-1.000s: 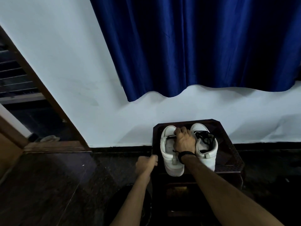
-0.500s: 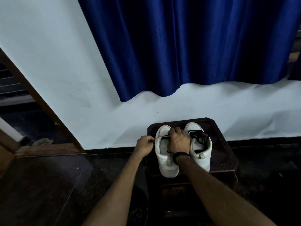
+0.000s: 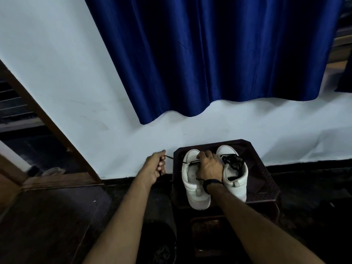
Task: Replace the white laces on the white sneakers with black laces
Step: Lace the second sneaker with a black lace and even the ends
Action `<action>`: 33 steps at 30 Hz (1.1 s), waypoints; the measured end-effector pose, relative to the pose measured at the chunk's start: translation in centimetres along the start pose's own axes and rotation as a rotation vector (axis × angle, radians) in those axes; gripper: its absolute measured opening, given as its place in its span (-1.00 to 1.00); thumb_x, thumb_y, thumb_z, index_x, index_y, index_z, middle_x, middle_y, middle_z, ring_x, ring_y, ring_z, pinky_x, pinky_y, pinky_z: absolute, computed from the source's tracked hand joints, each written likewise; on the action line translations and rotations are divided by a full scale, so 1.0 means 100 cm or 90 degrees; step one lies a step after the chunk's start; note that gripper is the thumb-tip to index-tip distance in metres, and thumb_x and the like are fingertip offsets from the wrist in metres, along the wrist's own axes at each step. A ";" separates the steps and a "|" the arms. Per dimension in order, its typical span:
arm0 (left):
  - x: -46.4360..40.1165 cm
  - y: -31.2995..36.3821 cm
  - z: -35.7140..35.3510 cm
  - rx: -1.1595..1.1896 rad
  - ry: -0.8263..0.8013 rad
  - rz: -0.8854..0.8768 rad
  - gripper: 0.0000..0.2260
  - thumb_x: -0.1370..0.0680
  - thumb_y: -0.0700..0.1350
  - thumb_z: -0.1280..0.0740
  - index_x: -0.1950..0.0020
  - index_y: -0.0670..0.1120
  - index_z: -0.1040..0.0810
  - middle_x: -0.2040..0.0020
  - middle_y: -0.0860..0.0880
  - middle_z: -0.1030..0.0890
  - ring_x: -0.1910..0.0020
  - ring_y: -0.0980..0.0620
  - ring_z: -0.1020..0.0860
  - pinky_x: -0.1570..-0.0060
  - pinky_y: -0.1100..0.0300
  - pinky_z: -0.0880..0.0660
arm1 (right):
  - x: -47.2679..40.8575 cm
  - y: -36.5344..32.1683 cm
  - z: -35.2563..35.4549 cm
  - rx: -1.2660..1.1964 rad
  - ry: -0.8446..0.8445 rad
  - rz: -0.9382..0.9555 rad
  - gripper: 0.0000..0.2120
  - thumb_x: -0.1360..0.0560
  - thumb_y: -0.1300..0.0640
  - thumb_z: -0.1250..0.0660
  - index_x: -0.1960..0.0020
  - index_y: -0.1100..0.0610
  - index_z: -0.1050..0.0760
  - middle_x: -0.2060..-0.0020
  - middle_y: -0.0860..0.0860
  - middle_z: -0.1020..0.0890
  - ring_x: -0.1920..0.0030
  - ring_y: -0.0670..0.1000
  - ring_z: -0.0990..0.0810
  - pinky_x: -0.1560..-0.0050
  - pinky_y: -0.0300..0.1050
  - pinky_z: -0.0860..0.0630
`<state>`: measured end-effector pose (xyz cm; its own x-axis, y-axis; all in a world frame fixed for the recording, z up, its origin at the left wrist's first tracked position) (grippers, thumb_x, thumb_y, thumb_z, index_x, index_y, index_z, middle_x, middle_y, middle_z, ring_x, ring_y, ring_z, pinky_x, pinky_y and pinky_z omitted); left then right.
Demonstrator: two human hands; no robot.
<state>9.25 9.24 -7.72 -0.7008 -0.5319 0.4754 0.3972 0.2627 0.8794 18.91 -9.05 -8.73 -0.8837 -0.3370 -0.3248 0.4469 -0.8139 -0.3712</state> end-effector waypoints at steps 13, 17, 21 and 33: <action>0.057 0.057 -0.060 0.261 -0.133 -0.006 -0.83 -0.63 -0.25 -0.19 -0.02 -0.23 -0.57 0.26 -0.09 -0.49 0.29 0.02 -0.49 0.25 0.19 -0.56 | 0.030 -0.067 0.056 -0.790 -0.381 0.091 -0.66 -0.61 0.01 -0.19 0.20 0.17 -0.58 0.32 0.04 -0.64 0.20 -0.03 -0.61 0.02 -0.24 -0.47; 0.040 0.039 -0.019 0.322 -0.004 -0.011 -0.79 -0.62 -0.33 -0.13 0.06 -0.23 -0.54 0.27 -0.09 -0.49 0.32 0.06 -0.45 0.17 0.19 -0.51 | 0.009 -0.035 0.076 -0.878 -0.359 -0.001 -0.71 -0.61 0.00 -0.18 0.14 0.17 -0.49 0.53 -0.02 -0.37 0.50 -0.05 -0.36 0.38 -0.22 -0.33; 0.030 0.002 0.022 0.173 0.146 0.030 -0.88 -0.56 -0.25 -0.21 0.10 -0.19 -0.54 0.35 -0.09 -0.61 0.35 0.02 -0.55 0.28 0.13 -0.52 | 0.007 -0.017 0.088 -0.719 -0.457 0.065 -0.76 -0.63 0.07 -0.21 0.08 0.19 -0.54 0.46 -0.05 -0.31 0.45 -0.11 -0.23 0.43 -0.28 -0.17; 0.083 0.034 -0.085 -0.282 -0.264 -0.224 -0.69 -0.64 0.12 -0.23 0.02 -0.09 -0.61 0.40 0.04 -0.42 0.48 0.18 -0.29 0.50 0.34 -0.20 | -0.006 -0.023 0.117 -0.317 -0.176 0.156 -0.79 -0.52 0.04 -0.34 0.26 0.06 -0.58 0.34 -0.06 -0.64 0.27 -0.08 -0.58 0.21 -0.20 -0.47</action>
<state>9.81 -1.17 -0.98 -0.9653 -0.1513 0.2127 0.2473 -0.2686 0.9310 16.76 -12.53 2.48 -0.7203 -0.6510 -0.2394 0.5939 -0.4006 -0.6977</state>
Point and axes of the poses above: each hand's wrist, its own x-axis away from the middle knuckle, its own z-axis out of the back of the hand, y = z × x, the point moved 8 cm from there along -x, towards the middle knuckle
